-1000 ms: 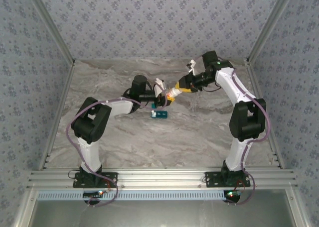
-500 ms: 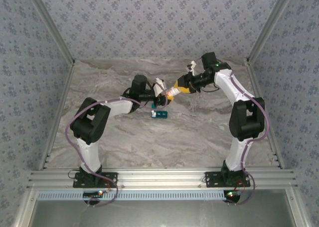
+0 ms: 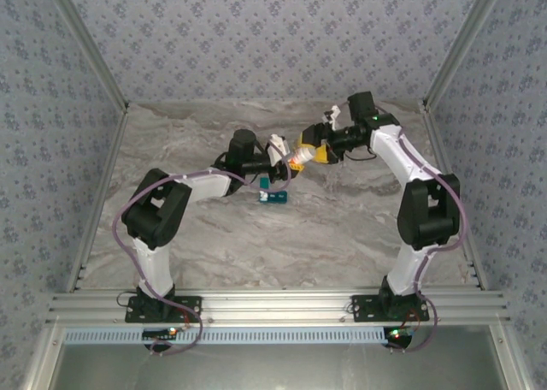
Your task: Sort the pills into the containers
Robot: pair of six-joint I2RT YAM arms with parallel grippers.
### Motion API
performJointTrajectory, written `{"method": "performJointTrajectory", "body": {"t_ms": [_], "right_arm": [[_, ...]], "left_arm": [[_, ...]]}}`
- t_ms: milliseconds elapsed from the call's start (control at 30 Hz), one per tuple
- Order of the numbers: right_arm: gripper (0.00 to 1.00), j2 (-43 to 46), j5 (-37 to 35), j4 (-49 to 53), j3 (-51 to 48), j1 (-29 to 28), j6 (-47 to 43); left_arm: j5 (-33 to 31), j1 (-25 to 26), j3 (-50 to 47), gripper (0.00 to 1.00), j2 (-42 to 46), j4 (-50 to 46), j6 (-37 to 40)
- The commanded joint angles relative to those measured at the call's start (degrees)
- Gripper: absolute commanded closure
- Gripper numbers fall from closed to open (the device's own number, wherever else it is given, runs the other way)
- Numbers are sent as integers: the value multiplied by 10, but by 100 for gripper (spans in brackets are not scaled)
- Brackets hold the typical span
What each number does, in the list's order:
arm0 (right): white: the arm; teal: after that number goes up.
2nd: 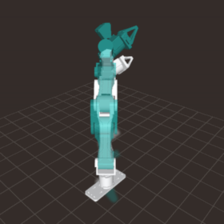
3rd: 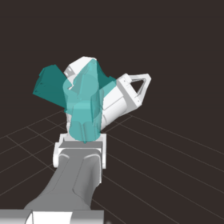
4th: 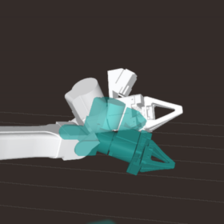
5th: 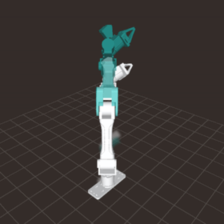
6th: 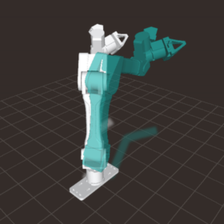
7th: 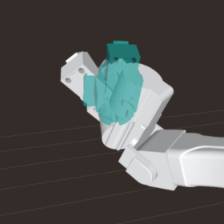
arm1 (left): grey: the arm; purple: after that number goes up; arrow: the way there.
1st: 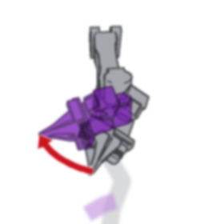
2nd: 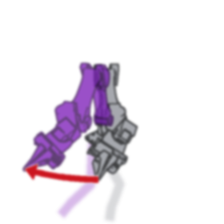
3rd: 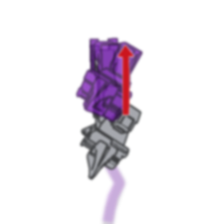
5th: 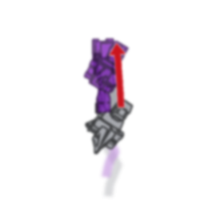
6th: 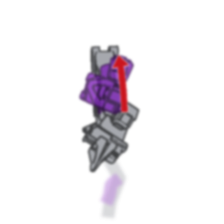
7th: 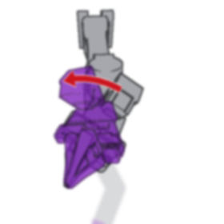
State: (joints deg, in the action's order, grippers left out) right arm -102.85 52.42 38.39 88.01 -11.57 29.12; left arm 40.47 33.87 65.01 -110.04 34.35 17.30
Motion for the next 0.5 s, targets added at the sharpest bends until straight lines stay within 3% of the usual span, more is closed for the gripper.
{"method": "performJointTrajectory", "body": {"t_ms": [0,233,467], "right_arm": [[26,38,-8,-18,-15,17,15],[22,79,-49,-31,-54,49,23],[25,167,-181,-107,-101,24,-24]], "left_arm": [[11,-2,14,100,14,30,-13],[8,-1,14,100,13,35,-32],[8,-6,19,100,15,55,-118]]}}
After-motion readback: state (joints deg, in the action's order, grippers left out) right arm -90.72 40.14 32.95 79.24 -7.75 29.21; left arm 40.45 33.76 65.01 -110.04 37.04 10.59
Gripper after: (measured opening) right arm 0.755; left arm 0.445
